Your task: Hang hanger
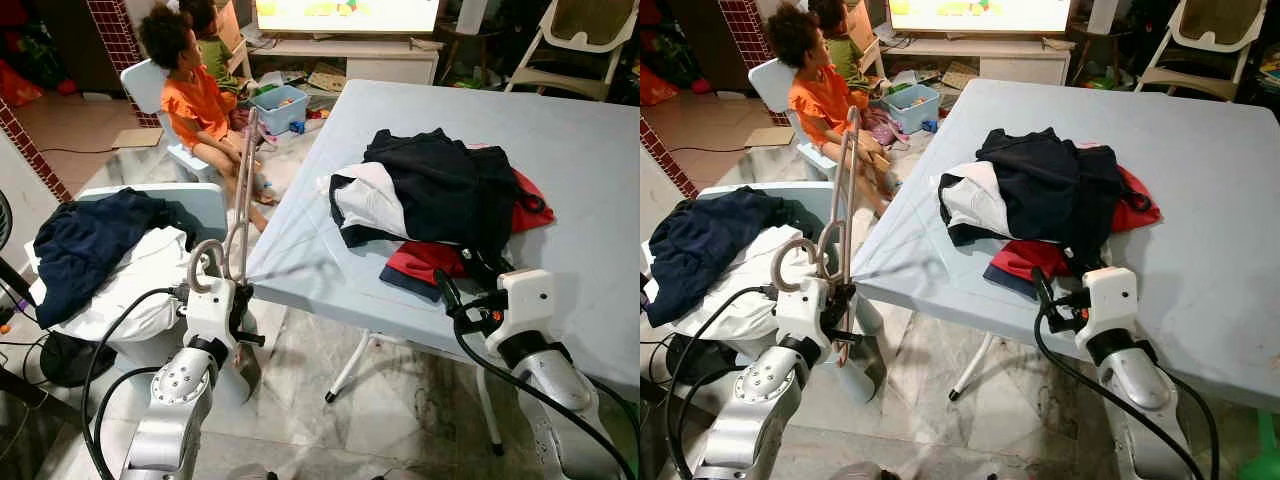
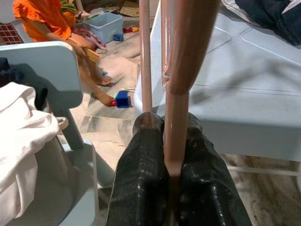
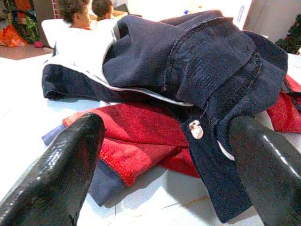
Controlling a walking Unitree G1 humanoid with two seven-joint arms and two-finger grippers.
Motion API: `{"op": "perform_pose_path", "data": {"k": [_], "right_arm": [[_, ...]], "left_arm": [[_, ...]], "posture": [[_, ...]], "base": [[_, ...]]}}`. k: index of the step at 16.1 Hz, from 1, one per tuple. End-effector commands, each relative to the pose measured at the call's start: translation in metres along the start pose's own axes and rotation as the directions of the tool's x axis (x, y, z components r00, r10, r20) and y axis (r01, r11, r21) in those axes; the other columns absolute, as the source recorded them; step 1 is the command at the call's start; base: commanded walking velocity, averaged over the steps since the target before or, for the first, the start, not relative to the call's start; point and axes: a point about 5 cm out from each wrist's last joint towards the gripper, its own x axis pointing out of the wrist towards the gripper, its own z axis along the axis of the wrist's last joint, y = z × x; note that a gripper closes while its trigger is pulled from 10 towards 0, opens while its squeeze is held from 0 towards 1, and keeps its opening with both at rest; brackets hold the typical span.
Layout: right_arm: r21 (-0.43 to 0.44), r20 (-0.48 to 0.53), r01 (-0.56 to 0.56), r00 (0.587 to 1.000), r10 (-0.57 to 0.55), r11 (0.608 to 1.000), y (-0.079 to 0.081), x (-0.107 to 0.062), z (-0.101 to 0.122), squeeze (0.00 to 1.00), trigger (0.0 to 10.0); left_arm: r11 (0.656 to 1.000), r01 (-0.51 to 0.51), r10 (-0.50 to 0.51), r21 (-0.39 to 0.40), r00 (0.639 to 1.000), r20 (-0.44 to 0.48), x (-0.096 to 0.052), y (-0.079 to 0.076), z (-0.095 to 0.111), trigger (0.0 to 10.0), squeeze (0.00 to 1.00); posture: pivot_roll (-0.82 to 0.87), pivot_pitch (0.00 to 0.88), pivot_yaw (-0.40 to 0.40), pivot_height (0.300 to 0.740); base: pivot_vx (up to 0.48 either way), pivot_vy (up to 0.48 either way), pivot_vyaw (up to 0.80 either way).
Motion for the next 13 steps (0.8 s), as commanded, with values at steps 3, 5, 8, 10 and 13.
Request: {"op": "perform_pose_path", "data": {"k": [3, 5, 8, 10, 13], "right_arm": [[-0.012, 0.021, -0.014, 1.000, 0.014, 1.000, 0.0027, 0.0057, 0.0077, 0.99, 10.0], [-0.014, 0.019, -0.013, 1.000, 0.014, 1.000, 0.0029, 0.0056, 0.0071, 0.99, 10.0], [-0.016, 0.019, -0.015, 1.000, 0.015, 1.000, 0.0040, 0.0063, 0.0073, 0.84, 10.0], [-0.020, 0.044, -0.017, 0.999, 0.017, 1.000, 0.0051, 0.0073, 0.0111, 0.00, 10.0], [-0.024, 0.060, -0.005, 0.998, 0.006, 1.000, 0.0035, 0.0088, 0.0142, 0.00, 10.0]], "left_arm": [[0.999, 0.040, -0.040, 0.011, 0.999, 0.026, 0.0033, -0.0072, 0.0070, 10.0, 0.00], [0.999, 0.040, -0.040, 0.009, 0.999, 0.025, 0.0036, -0.0078, 0.0070, 10.0, 0.00], [0.999, 0.043, -0.044, 0.009, 0.999, 0.025, 0.0042, -0.0083, 0.0073, 10.0, 0.00], [0.999, 0.045, -0.046, 0.011, 0.999, 0.026, 0.0043, -0.0082, 0.0077, 10.0, 0.00], [0.999, 0.045, -0.045, 0.012, 0.999, 0.026, 0.0051, -0.0075, 0.0081, 10.0, 0.00]], "posture": [[-0.03, 0.000, 0.050, 0.740], [-0.03, 0.000, 0.051, 0.740], [-0.03, 0.000, 0.052, 0.740], [-0.03, 0.000, 0.052, 0.740], [-0.04, 0.000, 0.052, 0.740]], "base": [[0.000, 0.000, 0.00], [-0.131, 0.000, 0.00], [-0.261, 0.000, 0.00], [-0.259, 0.000, 0.00], [-0.260, 0.000, 0.00]]}}
